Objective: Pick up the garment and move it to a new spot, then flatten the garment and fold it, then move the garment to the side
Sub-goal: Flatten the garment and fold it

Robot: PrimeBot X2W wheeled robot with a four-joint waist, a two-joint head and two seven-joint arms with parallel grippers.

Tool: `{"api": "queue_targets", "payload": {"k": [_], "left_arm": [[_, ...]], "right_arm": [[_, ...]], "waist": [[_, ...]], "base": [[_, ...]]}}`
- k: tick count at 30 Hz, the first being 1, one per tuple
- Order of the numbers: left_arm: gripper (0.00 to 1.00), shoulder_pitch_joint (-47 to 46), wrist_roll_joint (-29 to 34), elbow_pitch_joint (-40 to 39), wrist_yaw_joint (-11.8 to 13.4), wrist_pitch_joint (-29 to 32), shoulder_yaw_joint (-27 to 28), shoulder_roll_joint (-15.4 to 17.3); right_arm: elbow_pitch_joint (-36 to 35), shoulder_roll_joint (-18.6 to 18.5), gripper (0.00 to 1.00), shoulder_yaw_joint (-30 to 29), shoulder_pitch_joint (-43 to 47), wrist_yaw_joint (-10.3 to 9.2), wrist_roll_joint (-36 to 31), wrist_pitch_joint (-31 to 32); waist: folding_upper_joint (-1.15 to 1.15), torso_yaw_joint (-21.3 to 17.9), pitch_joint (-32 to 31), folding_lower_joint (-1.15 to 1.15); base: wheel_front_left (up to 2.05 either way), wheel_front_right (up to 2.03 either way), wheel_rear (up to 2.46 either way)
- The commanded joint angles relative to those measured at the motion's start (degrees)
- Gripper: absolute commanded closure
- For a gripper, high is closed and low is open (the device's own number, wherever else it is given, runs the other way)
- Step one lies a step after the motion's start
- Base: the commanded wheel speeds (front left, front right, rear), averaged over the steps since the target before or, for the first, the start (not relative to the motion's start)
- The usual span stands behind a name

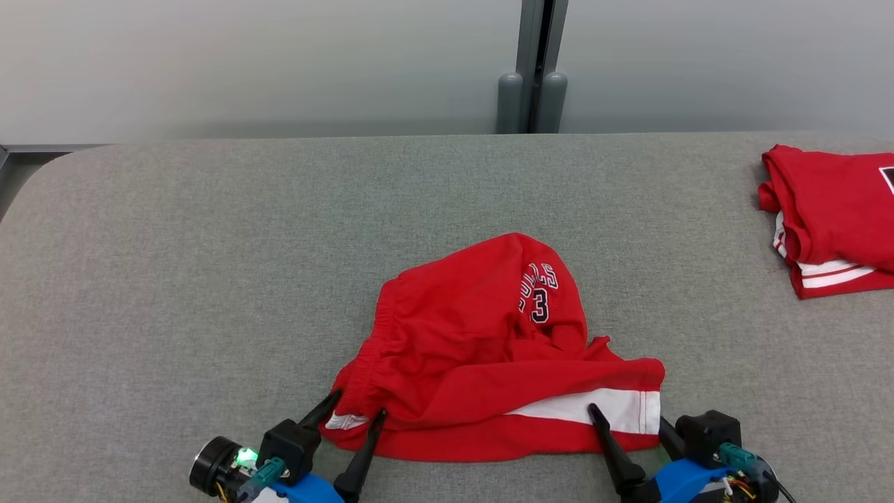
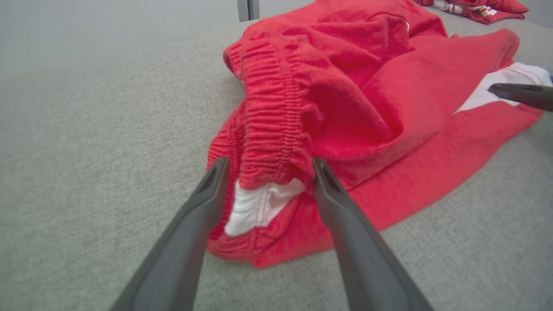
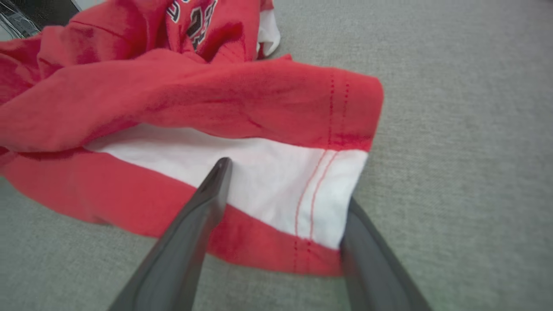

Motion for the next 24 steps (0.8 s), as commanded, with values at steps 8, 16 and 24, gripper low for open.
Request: {"api": "queue_targets", "payload": {"k": [8,16,24], "left_arm": [[0.51,-2.0,-2.4,1.2,0.0,-0.1,-2.3,-0.1],[1.00,-2.4,-5.4,-0.3,0.0,-0.1,-2.8,0.0],[1.00,-0.4,-8.9,-10.4,0.0,-0.1,-0.9,1.4]], "right_arm": [[-3.8,-0.6,0.47,0.6,-0.9,0.01,1.2,-0.3],[-8.3,-1.2,1.00,0.7,0.5,0.01,1.6,-0.3],[-18.4,-4.0,1.00,1.0,3.2,0.01,2.1,-0.2]], "waist": [[0.00,-0.2,0.6,0.00],[0.00,-0.1,0.3,0.00],[0.00,-0.2,0.2,0.00]], "base": [[0.00,0.00,0.00],[0.00,0.00,0.00],[0.00,0.00,0.00]]}}
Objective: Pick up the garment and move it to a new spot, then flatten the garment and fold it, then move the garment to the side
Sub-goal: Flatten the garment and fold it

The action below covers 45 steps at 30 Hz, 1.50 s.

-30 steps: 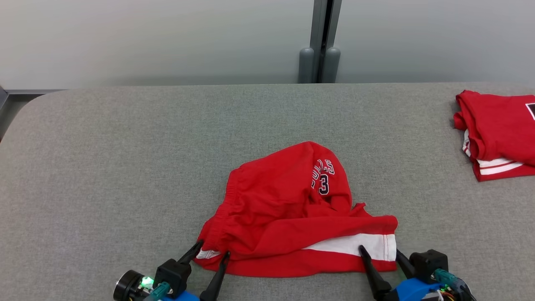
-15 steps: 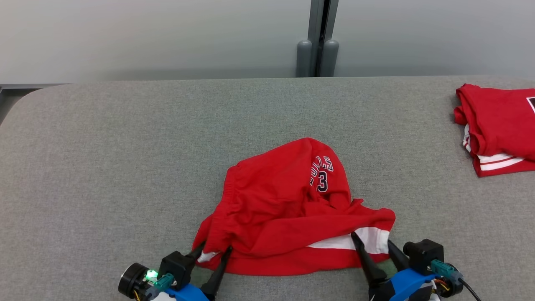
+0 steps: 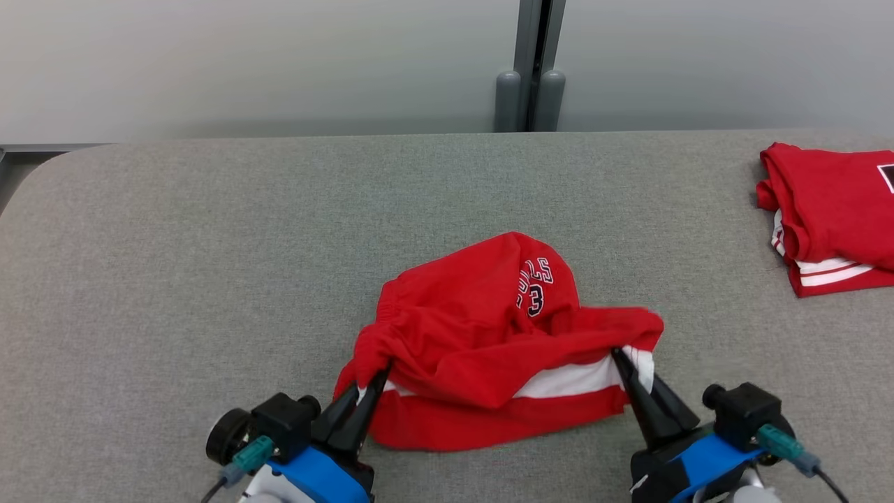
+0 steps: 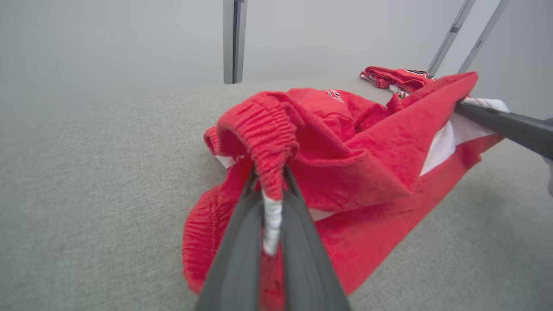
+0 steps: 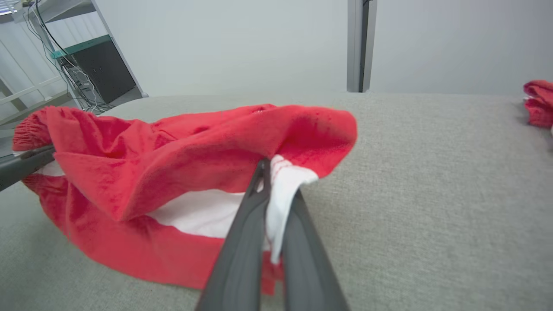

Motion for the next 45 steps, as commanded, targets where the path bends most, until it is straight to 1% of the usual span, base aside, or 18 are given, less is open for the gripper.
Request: {"api": "queue_targets", "payload": {"k": [1,5,8,11,15,21,25,28,32,35,38,40,43,45], "left_arm": [[1.00,-0.5,-0.2,-1.3,0.0,-0.2,0.6,0.7],[1.00,-3.1,-1.3,-5.9,0.0,-0.2,1.8,1.9],[1.00,-6.6,-2.1,-7.8,0.0,-0.2,2.6,2.9],[1.00,-11.8,-3.2,-8.8,0.0,-0.1,2.7,3.2],[1.00,-21.4,-5.5,-8.6,0.0,1.1,3.3,4.3],[1.00,-38.5,-9.1,-5.7,0.0,2.9,4.0,5.8],[1.00,-49.5,-10.9,-2.2,0.0,3.1,2.5,6.0],[1.00,-57.1,-11.9,0.7,0.0,2.7,0.9,5.5],[1.00,-64.2,-13.4,4.2,0.0,1.6,-0.1,5.6],[1.00,-67.4,-14.3,6.0,0.0,0.9,-1.3,5.6],[1.00,-67.4,-15.1,6.9,0.0,0.3,-2.5,5.6],[1.00,-65.5,-15.1,7.3,0.0,0.1,-4.1,5.8],[1.00,-62.9,-15.8,7.2,0.0,-0.1,-5.2,5.0],[1.00,-60.0,-14.7,5.7,0.0,-0.1,-4.5,4.7]], "right_arm": [[-1.1,-0.6,1.00,-0.4,0.0,0.01,0.0,-0.2],[-4.5,-2.1,1.00,-1.8,-2.2,0.01,-0.2,-0.2],[-5.1,-3.0,1.00,-2.3,-5.7,0.01,-0.7,-0.2],[-4.4,-3.4,1.00,-2.8,-11.2,0.01,0.1,-0.2],[-2.0,-3.7,1.00,-1.8,-22.2,0.01,0.3,-0.2],[5.3,-3.5,1.00,0.1,-42.5,0.01,2.5,0.0],[11.9,-2.6,1.00,0.8,-54.3,0.01,4.8,0.0],[16.6,-2.5,1.00,1.2,-61.5,0.01,5.8,-0.1],[21.6,-2.4,1.00,0.5,-68.8,0.01,7.0,-0.2],[23.6,-2.9,1.00,0.9,-71.5,0.01,6.9,-0.2],[24.8,-3.3,1.00,1.3,-71.8,0.01,7.1,-0.2],[25.5,-3.3,1.00,2.0,-70.4,0.01,7.3,-0.2],[25.5,-3.9,1.00,2.2,-67.6,0.01,7.9,-0.2],[24.9,-4.2,1.00,1.9,-65.2,0.01,8.2,-0.2]], "waist": [[0.00,-0.1,0.1,0.00],[0.00,-0.3,1.0,0.00],[0.00,-0.7,2.3,0.00],[0.00,-1.2,4.3,0.00],[0.00,-2.4,8.6,0.00],[0.00,-4.6,15.3,0.00],[0.00,-5.7,17.9,0.00],[0.00,-6.3,18.9,0.00],[0.00,-6.8,20.1,0.00],[0.00,-6.8,21.1,0.00],[0.00,-6.2,22.3,0.00],[0.00,-5.7,23.0,0.00],[0.00,-4.7,24.0,0.00],[0.00,-4.1,24.6,0.00]], "base": [[0.00,0.00,0.00],[0.00,0.00,0.00],[0.00,0.00,0.00],[0.00,0.00,0.00],[0.00,0.00,0.00],[0.00,0.00,0.00],[0.00,0.00,0.00],[0.00,0.00,0.00],[0.00,0.00,0.00],[0.00,0.00,0.00],[0.00,0.00,0.00],[0.00,0.00,0.00],[0.00,0.00,0.00],[0.00,0.00,0.00]]}}
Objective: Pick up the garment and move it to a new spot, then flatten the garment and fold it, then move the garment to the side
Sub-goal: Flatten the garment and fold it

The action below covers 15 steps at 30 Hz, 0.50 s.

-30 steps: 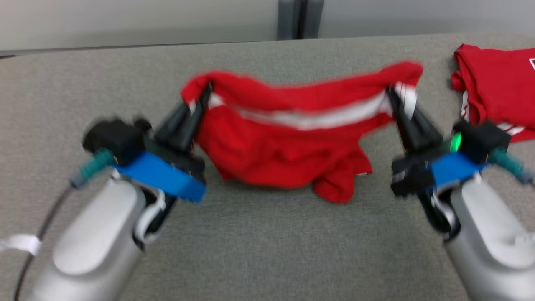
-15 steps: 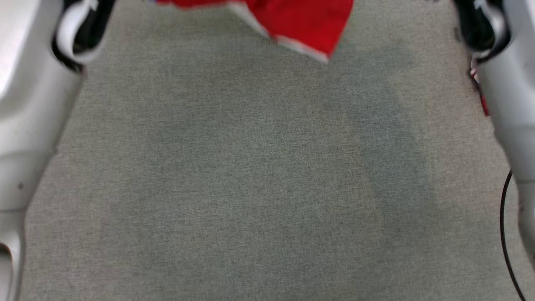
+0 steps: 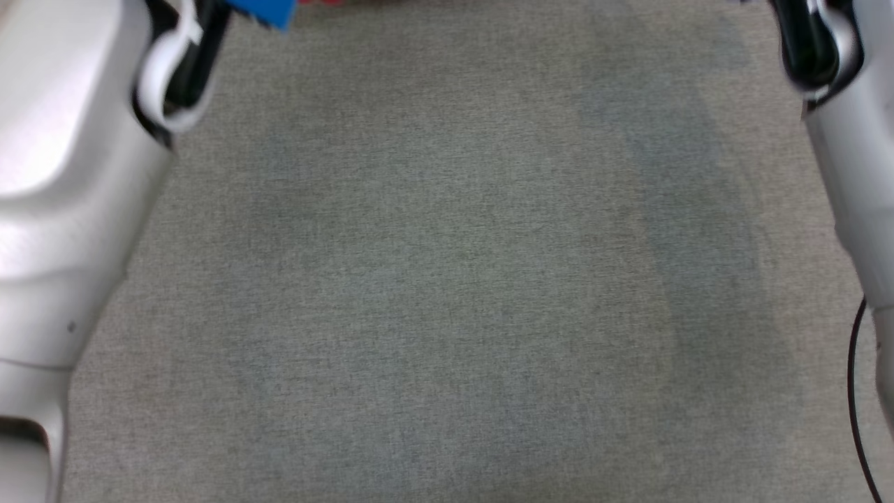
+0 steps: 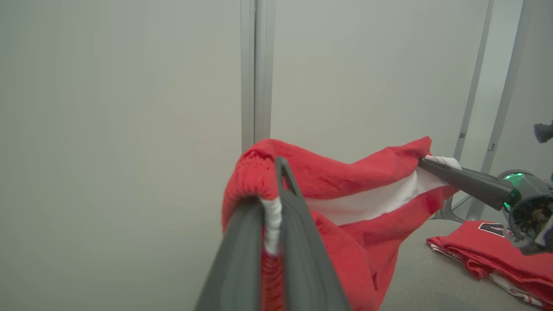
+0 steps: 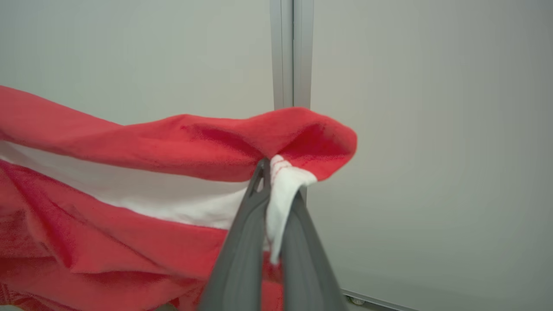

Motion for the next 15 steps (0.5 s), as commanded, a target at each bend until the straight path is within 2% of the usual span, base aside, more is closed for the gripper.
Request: {"api": "queue_targets", "payload": {"k": [1,5,15], "left_arm": [[1.00,3.0,0.9,-1.4,0.0,-0.2,0.9,-0.3],[1.00,10.4,3.7,-4.6,0.0,-0.2,2.1,-1.1],[1.00,38.7,10.9,-15.2,0.0,-0.3,7.5,-2.6]], "right_arm": [[-1.0,-0.4,1.00,-0.1,2.6,0.01,0.2,-0.2],[-3.0,-1.3,1.00,0.6,8.3,0.01,-1.0,-0.2],[-13.3,-2.9,1.00,-2.2,32.9,0.01,-2.0,-0.2]], "waist": [[0.00,0.8,0.7,-0.01],[0.00,1.4,0.3,-0.01],[0.00,2.5,-6.6,-0.01]], "base": [[0.00,0.00,0.00],[0.00,0.00,0.00],[0.00,0.00,0.00]]}}
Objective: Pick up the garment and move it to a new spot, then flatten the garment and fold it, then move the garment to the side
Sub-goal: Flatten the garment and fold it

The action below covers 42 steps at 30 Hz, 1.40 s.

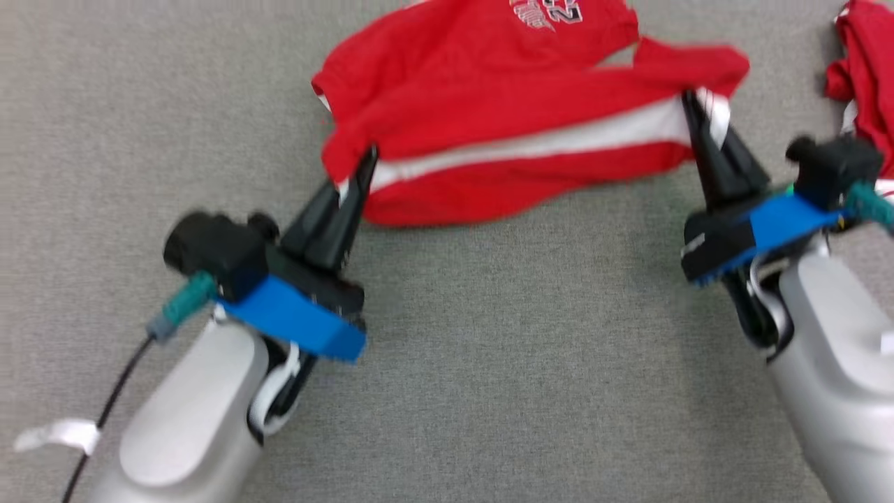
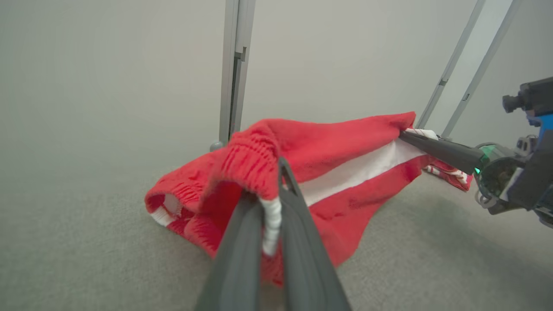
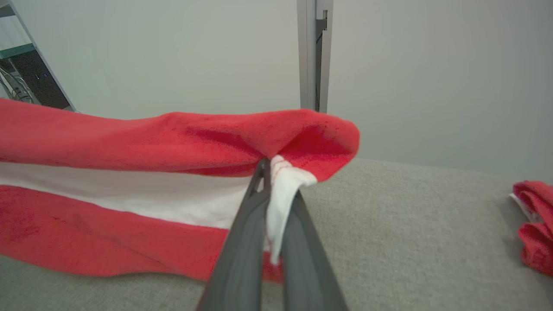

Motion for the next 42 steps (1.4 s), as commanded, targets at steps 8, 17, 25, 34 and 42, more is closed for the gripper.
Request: {"api": "queue_targets", "payload": {"k": [8,17,25,34,42], "left_arm": [[1.00,14.5,2.7,-2.6,0.0,-0.3,0.2,-1.3],[1.00,24.6,3.2,-3.0,0.0,-0.3,0.4,-2.8],[1.00,29.7,4.2,-3.1,0.0,-0.3,0.5,-3.2],[1.00,28.9,4.0,-2.8,0.0,-0.3,-0.8,-3.9],[0.44,28.3,3.4,-0.9,0.0,-0.2,-1.2,-4.6]], "right_arm": [[-5.9,-0.2,1.00,-2.5,18.1,0.01,1.1,-0.2],[-10.8,2.7,1.00,-6.4,33.4,0.01,-1.0,-0.2],[-13.6,4.7,1.00,-9.1,40.1,0.00,-2.5,0.1],[-14.1,6.0,1.00,-10.9,40.5,0.01,-4.0,0.8],[-12.5,6.2,0.18,-11.2,39.2,0.01,-4.3,1.1]], "waist": [[0.00,0.8,-7.4,0.01],[0.00,1.4,-12.5,0.01],[0.00,1.6,-14.7,0.01],[0.00,2.4,-14.9,0.01],[0.00,2.4,-15.1,0.01]], "base": [[0.00,0.00,0.00],[0.00,0.00,0.00],[0.00,0.00,0.00],[0.00,0.00,0.00],[0.00,0.00,0.00]]}}
